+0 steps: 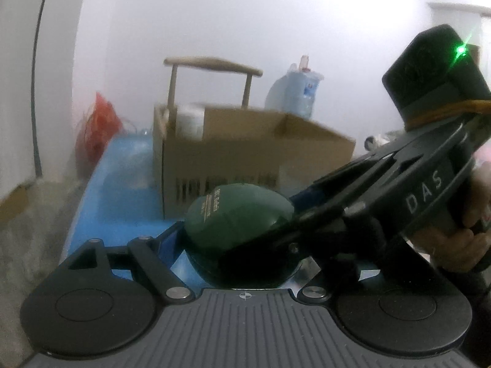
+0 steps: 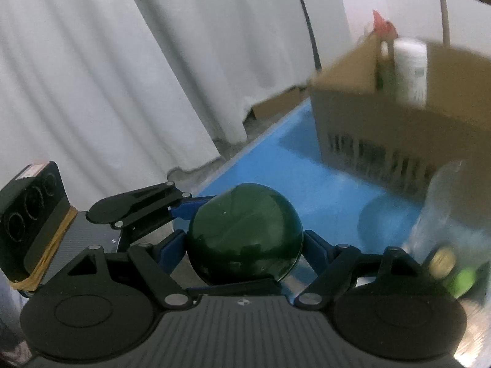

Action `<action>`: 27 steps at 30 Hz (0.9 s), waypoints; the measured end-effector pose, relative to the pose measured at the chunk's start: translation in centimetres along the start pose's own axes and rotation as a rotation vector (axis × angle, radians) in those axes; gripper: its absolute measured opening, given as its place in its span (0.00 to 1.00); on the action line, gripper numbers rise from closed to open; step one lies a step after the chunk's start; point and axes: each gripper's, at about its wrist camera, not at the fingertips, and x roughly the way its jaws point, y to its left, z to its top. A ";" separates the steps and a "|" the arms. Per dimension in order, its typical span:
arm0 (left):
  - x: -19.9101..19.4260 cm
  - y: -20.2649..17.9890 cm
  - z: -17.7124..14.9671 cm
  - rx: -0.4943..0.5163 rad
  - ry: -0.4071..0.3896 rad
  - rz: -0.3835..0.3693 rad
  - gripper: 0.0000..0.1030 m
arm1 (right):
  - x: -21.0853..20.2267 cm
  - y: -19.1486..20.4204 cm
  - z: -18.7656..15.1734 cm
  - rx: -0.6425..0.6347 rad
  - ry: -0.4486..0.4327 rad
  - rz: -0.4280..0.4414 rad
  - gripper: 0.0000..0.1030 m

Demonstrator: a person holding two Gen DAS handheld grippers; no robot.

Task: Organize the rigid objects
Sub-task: 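Carry the green ball with the right gripper down into the box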

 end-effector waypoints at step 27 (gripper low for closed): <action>25.0 5.6 14.6 0.172 0.548 -0.121 0.80 | 5.5 -21.4 15.1 0.459 0.180 -0.076 0.82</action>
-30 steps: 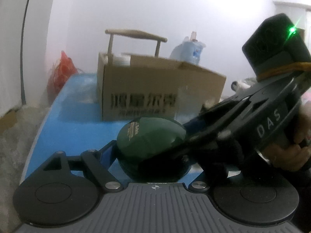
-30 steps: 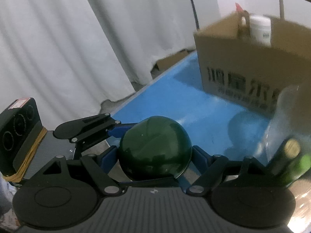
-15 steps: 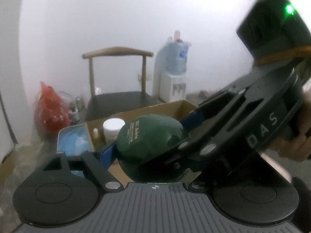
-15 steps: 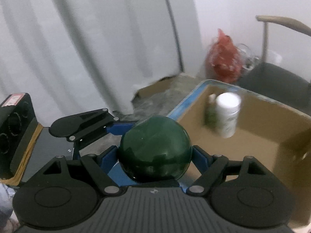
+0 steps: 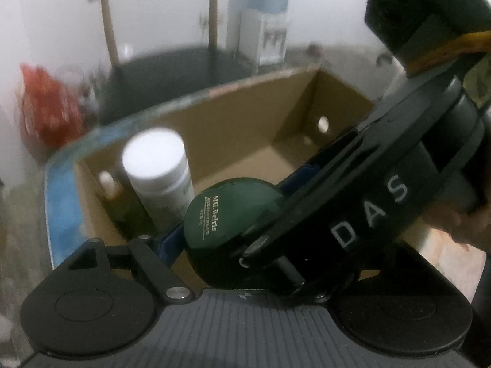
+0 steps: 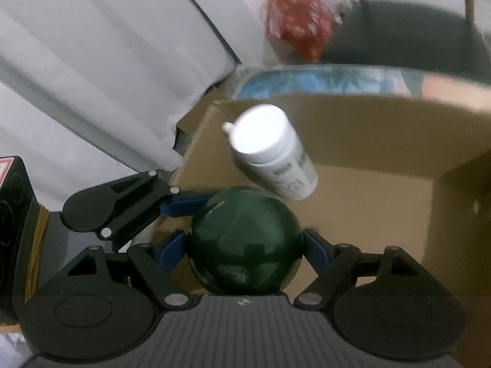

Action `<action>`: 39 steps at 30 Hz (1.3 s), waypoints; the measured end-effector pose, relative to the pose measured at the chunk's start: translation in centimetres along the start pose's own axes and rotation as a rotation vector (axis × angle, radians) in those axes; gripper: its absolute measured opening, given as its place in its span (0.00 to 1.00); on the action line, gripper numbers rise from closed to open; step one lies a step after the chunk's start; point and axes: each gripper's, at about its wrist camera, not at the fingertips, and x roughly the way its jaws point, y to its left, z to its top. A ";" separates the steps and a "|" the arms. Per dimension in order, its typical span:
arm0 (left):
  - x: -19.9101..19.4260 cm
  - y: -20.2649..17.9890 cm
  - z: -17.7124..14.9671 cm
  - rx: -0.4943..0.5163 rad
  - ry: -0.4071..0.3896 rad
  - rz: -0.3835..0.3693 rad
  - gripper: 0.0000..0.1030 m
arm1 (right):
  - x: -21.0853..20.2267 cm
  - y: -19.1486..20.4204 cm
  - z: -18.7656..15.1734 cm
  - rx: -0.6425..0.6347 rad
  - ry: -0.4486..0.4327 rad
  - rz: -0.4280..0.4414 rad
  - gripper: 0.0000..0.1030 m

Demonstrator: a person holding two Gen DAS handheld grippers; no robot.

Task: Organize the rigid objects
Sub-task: 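Carry the green ball with the right gripper down into the box, then open the right gripper to release the ball beside the white bottle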

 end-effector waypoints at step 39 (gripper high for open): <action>1.2 -4.3 -2.2 0.440 0.345 0.350 0.40 | 3.3 -3.6 -2.4 0.252 0.051 0.038 0.63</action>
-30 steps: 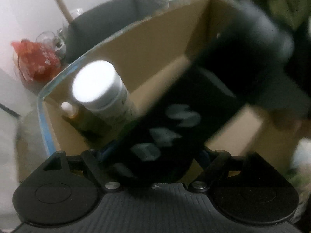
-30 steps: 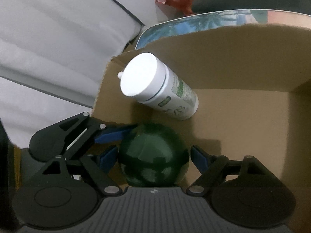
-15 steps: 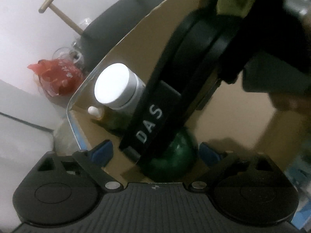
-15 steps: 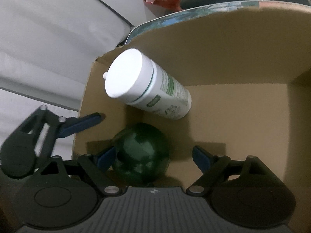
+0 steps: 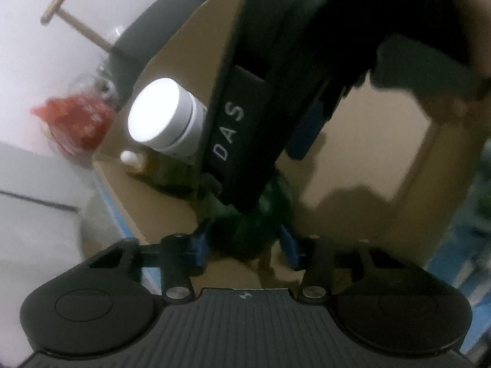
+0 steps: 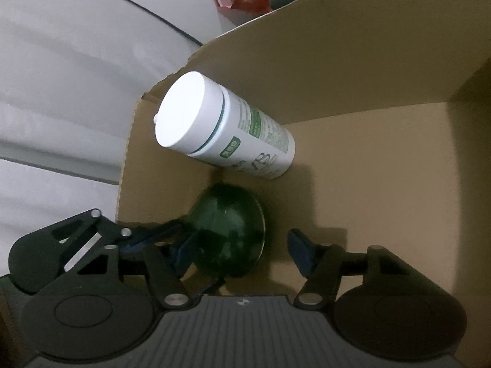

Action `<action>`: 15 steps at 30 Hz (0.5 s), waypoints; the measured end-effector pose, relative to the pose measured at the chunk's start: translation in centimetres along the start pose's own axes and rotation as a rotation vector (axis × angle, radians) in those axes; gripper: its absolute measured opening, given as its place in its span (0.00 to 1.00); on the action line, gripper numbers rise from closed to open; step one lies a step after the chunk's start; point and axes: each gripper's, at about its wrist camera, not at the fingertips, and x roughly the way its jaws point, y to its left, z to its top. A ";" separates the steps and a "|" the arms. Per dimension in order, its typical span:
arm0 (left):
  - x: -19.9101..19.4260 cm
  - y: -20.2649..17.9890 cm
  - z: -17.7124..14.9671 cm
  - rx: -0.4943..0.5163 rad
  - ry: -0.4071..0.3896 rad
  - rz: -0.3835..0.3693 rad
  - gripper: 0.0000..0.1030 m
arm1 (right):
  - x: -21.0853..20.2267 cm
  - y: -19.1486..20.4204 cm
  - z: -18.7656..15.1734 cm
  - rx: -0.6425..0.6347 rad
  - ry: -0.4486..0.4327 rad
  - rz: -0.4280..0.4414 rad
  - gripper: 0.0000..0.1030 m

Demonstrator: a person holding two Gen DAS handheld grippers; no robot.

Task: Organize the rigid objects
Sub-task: 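Open the right gripper to release the ball beside the white bottle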

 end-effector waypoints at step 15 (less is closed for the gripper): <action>0.1 0.5 -0.1 -0.018 -0.009 0.019 0.42 | -0.6 1.6 -0.6 0.009 -0.023 -0.007 0.64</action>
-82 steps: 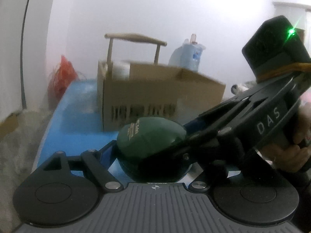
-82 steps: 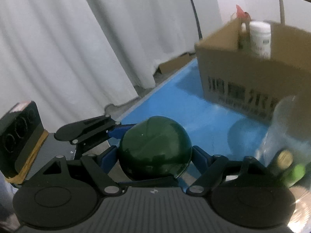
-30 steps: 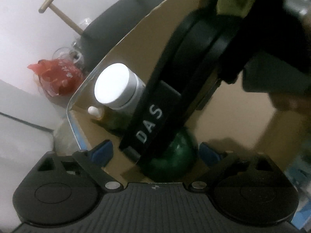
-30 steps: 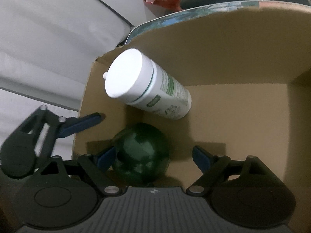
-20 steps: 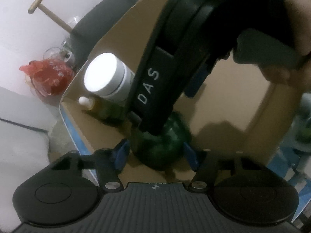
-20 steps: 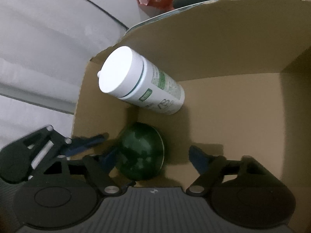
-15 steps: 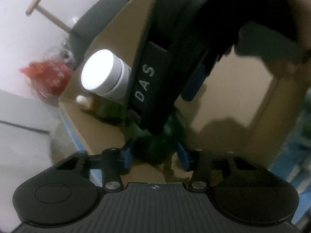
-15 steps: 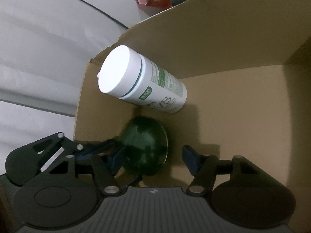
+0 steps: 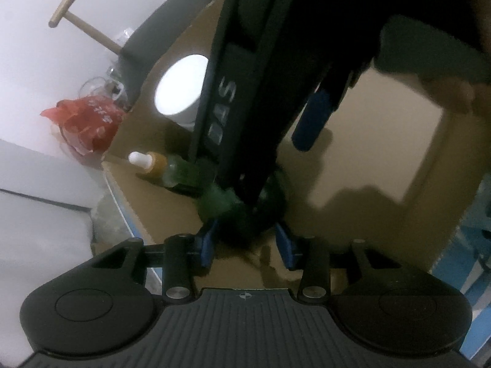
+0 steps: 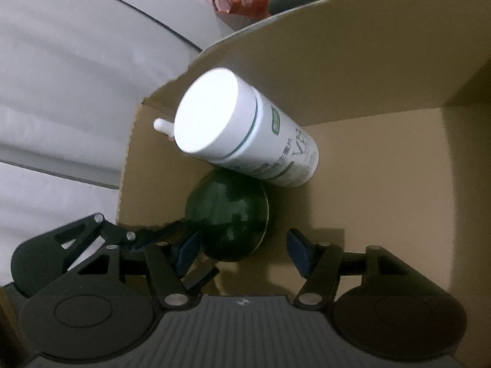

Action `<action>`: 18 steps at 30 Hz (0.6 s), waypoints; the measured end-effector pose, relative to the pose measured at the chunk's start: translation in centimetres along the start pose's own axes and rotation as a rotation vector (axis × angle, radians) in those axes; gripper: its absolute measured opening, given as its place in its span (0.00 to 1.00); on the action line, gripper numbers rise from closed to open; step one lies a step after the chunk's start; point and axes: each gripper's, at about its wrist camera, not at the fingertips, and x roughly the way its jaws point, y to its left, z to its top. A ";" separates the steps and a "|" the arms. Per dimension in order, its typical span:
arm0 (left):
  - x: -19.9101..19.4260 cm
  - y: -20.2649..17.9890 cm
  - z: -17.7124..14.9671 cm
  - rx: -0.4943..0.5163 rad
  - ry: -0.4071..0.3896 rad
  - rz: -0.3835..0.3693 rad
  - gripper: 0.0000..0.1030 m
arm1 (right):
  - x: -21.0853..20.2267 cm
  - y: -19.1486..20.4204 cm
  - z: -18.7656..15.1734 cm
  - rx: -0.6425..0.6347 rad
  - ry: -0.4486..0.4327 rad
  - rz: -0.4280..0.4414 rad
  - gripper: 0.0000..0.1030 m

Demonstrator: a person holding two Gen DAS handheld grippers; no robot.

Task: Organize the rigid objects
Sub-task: 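Open the right gripper to release the ball beside the white bottle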

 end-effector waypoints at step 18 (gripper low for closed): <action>-3.1 2.1 -2.5 -0.108 -0.173 -0.069 0.46 | -1.5 -1.0 3.0 0.077 -0.127 -0.016 0.49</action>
